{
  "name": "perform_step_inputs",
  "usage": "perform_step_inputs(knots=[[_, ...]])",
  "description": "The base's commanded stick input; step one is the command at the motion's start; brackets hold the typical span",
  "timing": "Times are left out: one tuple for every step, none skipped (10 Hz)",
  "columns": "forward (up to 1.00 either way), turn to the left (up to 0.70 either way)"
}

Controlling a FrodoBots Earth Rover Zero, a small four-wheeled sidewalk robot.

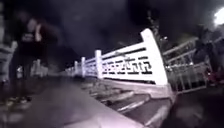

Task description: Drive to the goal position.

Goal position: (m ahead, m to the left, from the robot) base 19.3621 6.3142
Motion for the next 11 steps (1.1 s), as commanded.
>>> perform_step_inputs(knots=[[0.0, 0.45], [0.0, 0.45], [0.0, 0.45], [0.0, 0.45], [0.0, 0.45], [0.0, 0.45], [0.0, 0.45], [0.0, 0.45], [0.0, 0.45], [0.0, 0.45], [0.0, 0.45]])
